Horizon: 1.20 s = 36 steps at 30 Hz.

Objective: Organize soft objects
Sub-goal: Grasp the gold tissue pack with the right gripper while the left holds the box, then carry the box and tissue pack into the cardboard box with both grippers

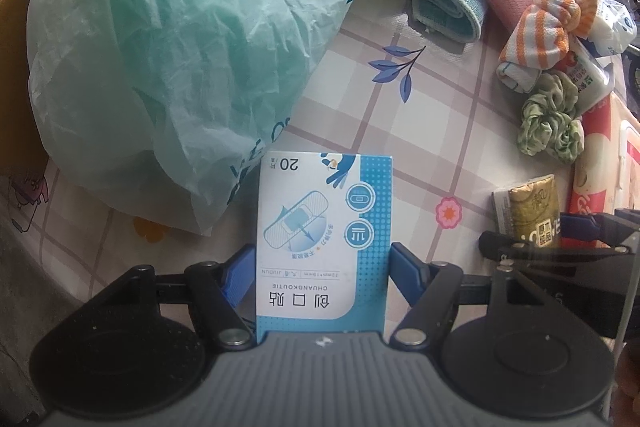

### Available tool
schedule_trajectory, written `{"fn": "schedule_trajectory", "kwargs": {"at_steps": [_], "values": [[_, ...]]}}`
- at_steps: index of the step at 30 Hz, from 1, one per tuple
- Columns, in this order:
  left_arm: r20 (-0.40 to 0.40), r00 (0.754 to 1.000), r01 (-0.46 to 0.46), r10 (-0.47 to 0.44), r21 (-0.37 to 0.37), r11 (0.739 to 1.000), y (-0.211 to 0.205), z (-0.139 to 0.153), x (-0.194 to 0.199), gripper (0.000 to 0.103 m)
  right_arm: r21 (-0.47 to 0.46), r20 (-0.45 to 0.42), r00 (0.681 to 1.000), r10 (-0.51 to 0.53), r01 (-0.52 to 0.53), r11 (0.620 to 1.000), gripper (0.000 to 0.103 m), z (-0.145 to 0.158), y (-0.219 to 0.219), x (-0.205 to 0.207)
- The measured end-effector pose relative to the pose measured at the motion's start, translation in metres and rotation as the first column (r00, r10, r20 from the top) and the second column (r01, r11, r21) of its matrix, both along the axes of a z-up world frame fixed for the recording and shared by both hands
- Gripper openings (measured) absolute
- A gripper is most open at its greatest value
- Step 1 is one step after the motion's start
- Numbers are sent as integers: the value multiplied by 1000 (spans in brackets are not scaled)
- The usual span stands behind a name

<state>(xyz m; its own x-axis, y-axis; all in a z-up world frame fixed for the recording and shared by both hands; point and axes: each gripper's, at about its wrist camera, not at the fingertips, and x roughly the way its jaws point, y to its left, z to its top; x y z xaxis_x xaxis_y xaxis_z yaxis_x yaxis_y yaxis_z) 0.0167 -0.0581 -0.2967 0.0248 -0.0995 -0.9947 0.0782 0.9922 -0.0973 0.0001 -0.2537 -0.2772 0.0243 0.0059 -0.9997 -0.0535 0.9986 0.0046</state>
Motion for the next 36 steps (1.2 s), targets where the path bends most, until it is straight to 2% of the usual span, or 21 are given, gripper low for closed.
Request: {"fn": "schedule_trajectory", "kwargs": {"at_steps": [3,7,16,21,28,36], "values": [[7,1000,9,-9,0,1000,-2,1,-1,71,48,-2,998,-59,59,997,52,4,-7,-1],[22,999,37,-37,1,999,-9,5,-4,71,57,19,997,-79,78,995,51,7,-9,-5],[58,996,75,-73,-31,997,-28,31,2,71,105,75,985,-157,149,983,51,40,-24,-1],[113,990,94,-89,-42,995,-35,61,16,71,125,125,974,-188,172,977,51,69,-39,22],[214,975,84,-65,-80,993,-35,117,54,71,142,240,952,-188,157,977,51,127,-41,63],[325,945,79,-46,-88,993,-2,175,111,72,172,334,918,-212,162,972,51,184,-3,121]]}}
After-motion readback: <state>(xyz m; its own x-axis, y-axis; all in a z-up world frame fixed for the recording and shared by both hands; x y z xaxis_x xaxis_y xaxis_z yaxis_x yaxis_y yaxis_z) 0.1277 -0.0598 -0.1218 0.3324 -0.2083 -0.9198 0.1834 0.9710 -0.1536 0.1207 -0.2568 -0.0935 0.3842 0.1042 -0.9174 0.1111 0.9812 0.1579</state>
